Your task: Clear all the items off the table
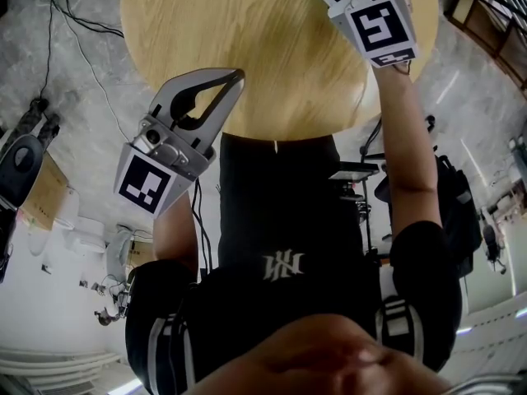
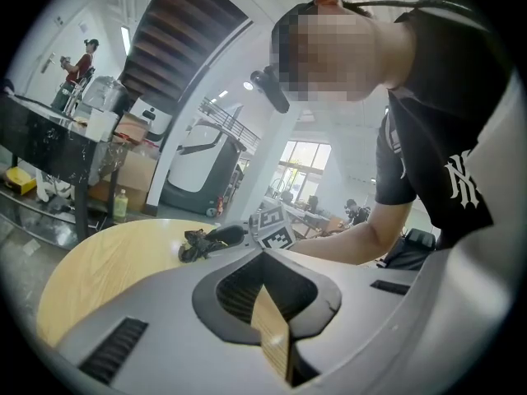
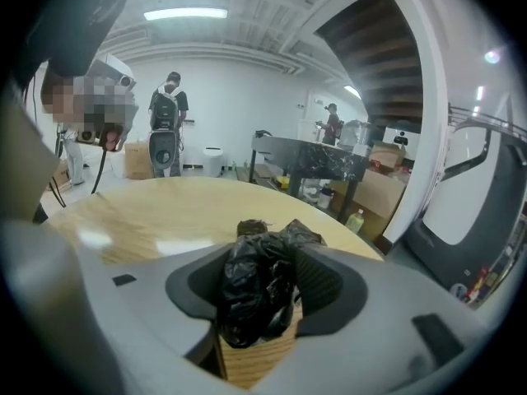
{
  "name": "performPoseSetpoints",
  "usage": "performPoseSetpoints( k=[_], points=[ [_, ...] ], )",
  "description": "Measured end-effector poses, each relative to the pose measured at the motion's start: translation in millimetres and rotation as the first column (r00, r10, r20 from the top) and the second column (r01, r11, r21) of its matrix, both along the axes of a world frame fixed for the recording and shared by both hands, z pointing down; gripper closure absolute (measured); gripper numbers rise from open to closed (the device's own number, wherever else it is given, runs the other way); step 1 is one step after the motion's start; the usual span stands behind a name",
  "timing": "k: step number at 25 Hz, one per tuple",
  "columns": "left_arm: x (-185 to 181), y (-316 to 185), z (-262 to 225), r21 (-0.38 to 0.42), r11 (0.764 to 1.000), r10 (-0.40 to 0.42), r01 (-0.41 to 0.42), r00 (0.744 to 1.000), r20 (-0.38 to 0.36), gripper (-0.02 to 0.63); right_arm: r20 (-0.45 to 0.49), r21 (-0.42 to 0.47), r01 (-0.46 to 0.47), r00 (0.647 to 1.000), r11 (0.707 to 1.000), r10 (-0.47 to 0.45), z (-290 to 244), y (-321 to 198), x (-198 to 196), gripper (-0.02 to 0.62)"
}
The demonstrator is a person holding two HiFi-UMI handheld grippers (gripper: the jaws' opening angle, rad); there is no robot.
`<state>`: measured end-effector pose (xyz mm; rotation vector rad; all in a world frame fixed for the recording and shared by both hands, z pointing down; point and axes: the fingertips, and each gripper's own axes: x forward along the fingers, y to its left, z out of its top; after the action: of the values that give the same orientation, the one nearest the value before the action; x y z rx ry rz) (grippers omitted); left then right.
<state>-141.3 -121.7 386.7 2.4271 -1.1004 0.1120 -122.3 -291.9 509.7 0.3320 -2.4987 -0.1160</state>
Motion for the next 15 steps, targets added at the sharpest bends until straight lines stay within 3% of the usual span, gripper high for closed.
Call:
performPoseSetpoints(
  k=[6, 15],
  points=[
    [-1, -1, -1, 0.006, 1.000, -0.010, 0.010, 1.000, 0.002, 0.594, 0.006, 0.020, 0.003, 1.000, 1.000, -0.004, -2, -2, 6, 0.474],
    [5, 12, -10, 0.041, 0.999, 0.000, 0.000, 1.000, 0.009, 0.594, 0.054, 0.048, -0.003, 0.999, 0.999, 0.000, -30, 11, 10, 0.503]
  ],
)
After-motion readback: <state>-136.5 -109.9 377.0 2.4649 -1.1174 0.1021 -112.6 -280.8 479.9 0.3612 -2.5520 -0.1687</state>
